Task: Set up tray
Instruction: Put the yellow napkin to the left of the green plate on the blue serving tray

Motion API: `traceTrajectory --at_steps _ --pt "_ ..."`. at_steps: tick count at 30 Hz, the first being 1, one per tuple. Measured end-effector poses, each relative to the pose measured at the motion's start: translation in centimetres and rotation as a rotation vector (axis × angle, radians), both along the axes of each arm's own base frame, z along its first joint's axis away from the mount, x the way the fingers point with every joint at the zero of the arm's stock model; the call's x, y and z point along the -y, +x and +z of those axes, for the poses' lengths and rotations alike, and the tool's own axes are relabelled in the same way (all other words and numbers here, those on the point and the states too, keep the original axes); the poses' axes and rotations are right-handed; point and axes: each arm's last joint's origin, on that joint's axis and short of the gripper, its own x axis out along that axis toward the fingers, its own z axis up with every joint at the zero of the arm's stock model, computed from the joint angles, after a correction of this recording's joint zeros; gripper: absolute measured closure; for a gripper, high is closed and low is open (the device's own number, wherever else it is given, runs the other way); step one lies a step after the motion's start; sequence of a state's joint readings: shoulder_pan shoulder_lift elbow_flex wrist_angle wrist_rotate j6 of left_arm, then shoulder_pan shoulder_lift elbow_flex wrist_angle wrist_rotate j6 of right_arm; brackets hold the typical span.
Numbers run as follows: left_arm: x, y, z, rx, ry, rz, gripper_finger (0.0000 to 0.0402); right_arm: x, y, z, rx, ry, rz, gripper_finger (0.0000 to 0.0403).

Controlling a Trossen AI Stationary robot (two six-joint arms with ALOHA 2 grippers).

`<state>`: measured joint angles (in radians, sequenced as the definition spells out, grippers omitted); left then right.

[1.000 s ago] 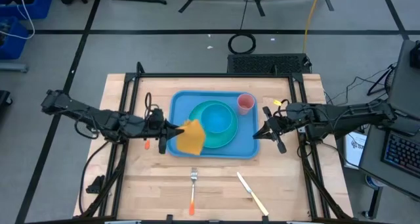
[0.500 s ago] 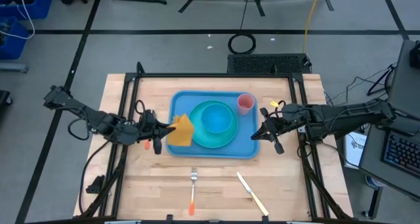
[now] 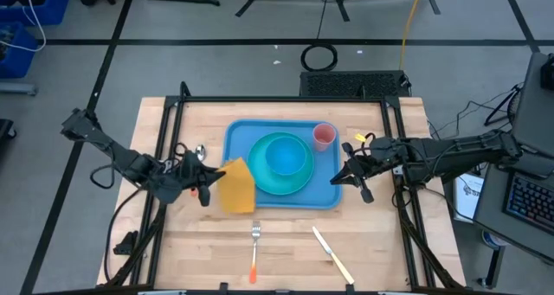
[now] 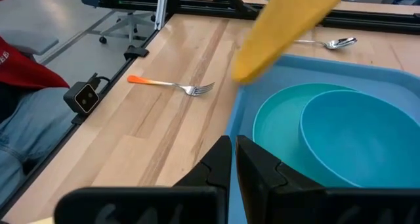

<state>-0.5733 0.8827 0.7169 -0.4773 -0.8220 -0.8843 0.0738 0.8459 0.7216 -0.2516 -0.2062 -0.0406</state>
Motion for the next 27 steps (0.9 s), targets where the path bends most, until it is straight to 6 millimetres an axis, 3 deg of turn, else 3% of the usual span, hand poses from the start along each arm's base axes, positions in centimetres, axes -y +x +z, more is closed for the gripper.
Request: traceTrajectory --at_steps 12,17,23,27 --pt "-2.0 0.5 -2.9 -0.094 0.056 0.066 0.0384 0.0 0.1 0.1 0.018 -0.004 0.002 0.0390" --pt "-3.6 1.0 -4.7 -0.112 0.077 0.118 0.0384 0.0 0.1 0.2 0.021 -0.013 0.007 0.0390" --pt "-5.5 2.1 -5.6 -0.031 0.088 0.103 0.0384 0.0 0.1 0.1 0.021 -0.013 0.007 0.0390" --pt "-6.8 2.1 -6.4 -0.068 0.031 0.099 0.0384 0.0 0.3 0.0 0.016 -0.011 0.006 0.0390"
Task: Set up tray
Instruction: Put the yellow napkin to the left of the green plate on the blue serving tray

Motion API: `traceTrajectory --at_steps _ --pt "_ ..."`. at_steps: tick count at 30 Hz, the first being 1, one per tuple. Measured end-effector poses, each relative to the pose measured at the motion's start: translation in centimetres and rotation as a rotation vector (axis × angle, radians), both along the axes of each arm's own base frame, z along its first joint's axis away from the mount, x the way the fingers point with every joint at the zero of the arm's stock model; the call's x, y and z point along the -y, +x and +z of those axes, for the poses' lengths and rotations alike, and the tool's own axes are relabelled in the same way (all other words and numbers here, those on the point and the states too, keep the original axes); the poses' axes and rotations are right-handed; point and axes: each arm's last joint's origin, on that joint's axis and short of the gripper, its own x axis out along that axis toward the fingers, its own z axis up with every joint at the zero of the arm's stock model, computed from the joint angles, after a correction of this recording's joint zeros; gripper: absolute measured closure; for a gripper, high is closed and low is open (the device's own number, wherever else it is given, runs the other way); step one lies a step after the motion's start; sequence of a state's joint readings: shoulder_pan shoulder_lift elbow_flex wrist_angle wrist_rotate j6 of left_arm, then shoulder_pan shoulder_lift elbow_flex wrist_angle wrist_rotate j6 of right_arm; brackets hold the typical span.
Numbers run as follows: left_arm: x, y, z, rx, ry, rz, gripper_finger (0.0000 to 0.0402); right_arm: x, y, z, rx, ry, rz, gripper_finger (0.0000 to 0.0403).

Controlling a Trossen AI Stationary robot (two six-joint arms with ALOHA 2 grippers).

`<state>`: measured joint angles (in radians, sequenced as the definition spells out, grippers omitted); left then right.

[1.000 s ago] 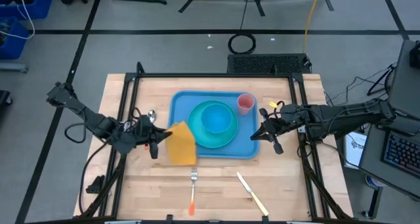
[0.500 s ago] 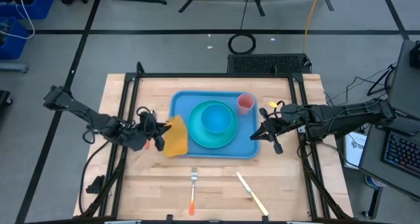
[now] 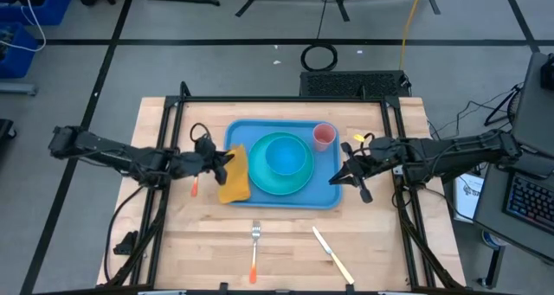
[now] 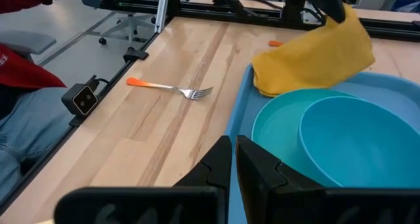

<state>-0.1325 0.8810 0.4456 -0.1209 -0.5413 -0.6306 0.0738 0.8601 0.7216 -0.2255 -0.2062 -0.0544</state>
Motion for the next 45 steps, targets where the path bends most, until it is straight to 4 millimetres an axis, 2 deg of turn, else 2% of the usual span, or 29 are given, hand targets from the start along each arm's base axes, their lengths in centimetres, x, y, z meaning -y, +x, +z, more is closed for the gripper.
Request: traceTrajectory --at_steps 5,12,16,22,31,39,42,45 --pt "-1.0 -0.5 -1.3 -0.071 -0.042 0.062 0.0384 0.0 0.5 -0.7 -0.004 0.000 0.002 0.0390" --pt "-2.2 -0.2 -0.7 -0.040 0.025 0.073 0.0384 0.0 0.5 -2.6 0.022 -0.007 0.006 0.0390" --pt "-3.3 -0.2 -0.7 -0.042 0.000 0.056 0.0384 0.0 0.5 -2.7 0.021 -0.008 0.002 0.0390" --pt "-4.9 -0.5 -1.8 -0.150 -0.062 0.047 0.0384 0.0 0.5 -2.7 0.021 -0.008 0.003 0.0390" --pt "-6.6 0.1 -1.4 -0.126 0.046 0.014 0.0384 0.0 0.5 -2.7 0.022 -0.010 0.004 0.0390" --pt "-8.7 -0.7 -1.9 -0.145 -0.029 -0.024 0.0384 0.0 0.6 -2.5 0.045 -0.010 0.003 0.0390" --pt "-9.2 -0.6 -2.2 -0.161 -0.017 -0.081 0.0384 0.0 0.6 -2.4 0.061 -0.009 0.004 0.0390" --pt "-9.9 -0.3 -2.9 -0.187 -0.020 -0.066 0.0384 0.0 0.7 -2.3 0.072 -0.011 0.005 0.0390"
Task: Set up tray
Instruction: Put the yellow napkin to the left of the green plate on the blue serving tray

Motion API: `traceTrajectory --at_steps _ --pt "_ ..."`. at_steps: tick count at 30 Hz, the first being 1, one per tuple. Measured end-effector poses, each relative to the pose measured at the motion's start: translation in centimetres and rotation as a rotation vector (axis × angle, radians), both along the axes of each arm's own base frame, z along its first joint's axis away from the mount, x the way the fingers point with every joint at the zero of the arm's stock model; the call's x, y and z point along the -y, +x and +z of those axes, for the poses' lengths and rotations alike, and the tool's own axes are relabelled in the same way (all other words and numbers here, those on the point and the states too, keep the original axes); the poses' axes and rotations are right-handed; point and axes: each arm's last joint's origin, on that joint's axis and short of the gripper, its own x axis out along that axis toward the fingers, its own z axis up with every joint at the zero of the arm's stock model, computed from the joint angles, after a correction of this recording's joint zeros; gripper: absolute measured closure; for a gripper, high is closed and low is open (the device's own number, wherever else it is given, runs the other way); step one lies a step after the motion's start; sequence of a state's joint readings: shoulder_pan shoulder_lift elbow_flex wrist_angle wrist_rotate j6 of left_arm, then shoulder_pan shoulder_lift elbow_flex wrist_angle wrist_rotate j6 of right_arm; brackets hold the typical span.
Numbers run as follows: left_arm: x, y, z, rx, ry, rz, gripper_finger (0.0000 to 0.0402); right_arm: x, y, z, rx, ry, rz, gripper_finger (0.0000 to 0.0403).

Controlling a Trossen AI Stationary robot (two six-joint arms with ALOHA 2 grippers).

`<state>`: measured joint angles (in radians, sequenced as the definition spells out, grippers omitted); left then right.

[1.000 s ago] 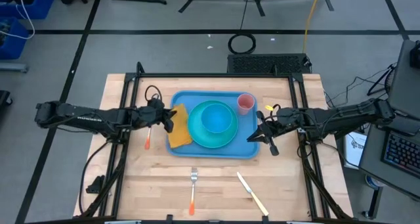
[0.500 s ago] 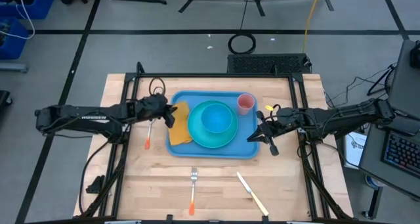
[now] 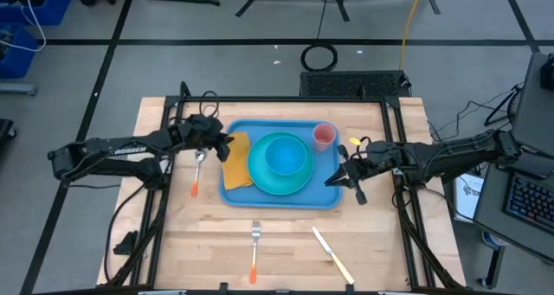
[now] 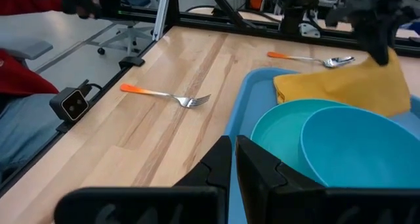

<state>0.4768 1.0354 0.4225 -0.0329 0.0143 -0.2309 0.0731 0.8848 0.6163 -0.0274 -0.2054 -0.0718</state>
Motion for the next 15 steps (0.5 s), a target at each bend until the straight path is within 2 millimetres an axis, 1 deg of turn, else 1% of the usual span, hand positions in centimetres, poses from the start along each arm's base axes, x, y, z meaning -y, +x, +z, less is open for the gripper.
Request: traceTrajectory --at_steps 7,11,15 --pt "-1.6 0.7 -1.9 -0.050 -0.018 0.069 0.0384 0.0 0.0 0.0 0.002 -0.001 0.000 0.0390" --pt "-2.3 1.3 -2.5 -0.048 0.014 0.050 0.0377 0.0 0.0 0.0 0.002 -0.001 0.000 0.0390" --pt "-2.6 1.9 -2.7 0.002 0.007 0.084 0.0371 0.0 0.0 0.0 0.001 0.003 -0.001 0.0390"
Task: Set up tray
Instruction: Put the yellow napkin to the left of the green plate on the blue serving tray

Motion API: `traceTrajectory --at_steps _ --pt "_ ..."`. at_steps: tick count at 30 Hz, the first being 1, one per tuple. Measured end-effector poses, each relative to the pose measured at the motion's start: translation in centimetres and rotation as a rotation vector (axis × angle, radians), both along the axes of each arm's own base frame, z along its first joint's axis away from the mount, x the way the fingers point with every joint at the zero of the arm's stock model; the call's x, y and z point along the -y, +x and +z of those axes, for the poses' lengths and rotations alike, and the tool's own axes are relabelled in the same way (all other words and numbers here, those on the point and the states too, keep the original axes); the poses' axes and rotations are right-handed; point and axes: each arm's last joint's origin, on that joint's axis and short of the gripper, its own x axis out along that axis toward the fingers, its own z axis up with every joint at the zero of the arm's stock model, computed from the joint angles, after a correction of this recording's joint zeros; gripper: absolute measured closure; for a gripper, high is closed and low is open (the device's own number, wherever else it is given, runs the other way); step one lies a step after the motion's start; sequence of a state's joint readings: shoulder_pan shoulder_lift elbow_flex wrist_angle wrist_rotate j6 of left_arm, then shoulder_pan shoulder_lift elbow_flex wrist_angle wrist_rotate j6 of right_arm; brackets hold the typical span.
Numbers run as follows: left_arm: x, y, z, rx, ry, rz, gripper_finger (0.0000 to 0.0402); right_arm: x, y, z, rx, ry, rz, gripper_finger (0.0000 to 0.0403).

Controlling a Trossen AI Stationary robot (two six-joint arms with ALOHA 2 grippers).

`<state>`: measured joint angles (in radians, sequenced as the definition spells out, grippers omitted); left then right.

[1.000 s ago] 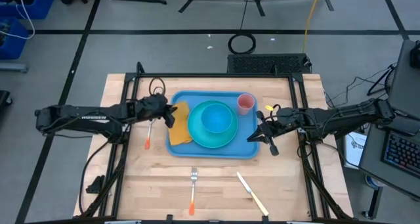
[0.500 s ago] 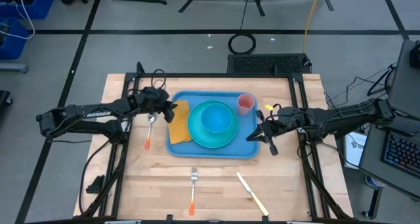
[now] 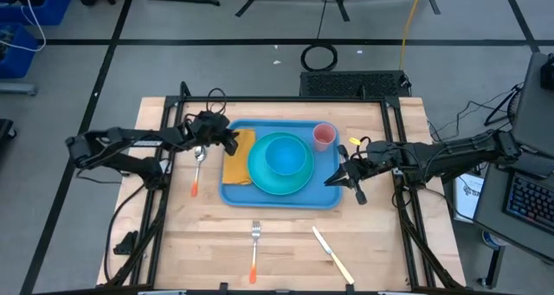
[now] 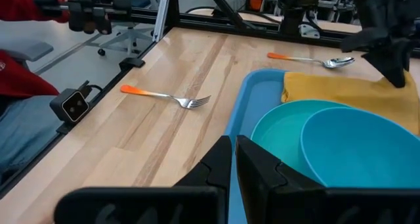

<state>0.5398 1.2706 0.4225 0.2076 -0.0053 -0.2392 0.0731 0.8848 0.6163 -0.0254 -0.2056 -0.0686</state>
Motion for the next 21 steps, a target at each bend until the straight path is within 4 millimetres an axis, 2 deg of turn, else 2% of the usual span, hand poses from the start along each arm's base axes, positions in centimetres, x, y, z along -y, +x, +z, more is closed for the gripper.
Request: traceTrajectory --at_steps 8,18,21 --pt "0.1 -0.1 0.2 0.045 -0.070 0.059 0.0367 0.0 -0.1 -1.1 -0.001 0.003 -0.001 0.0390" --pt "0.4 -0.9 2.1 0.086 0.017 0.090 0.0364 0.0 -0.2 -1.5 0.002 0.017 -0.006 0.0390" --pt "0.6 -1.1 2.0 0.064 -0.006 0.070 0.0345 0.0 -0.2 -1.5 0.001 0.021 -0.008 0.0390"
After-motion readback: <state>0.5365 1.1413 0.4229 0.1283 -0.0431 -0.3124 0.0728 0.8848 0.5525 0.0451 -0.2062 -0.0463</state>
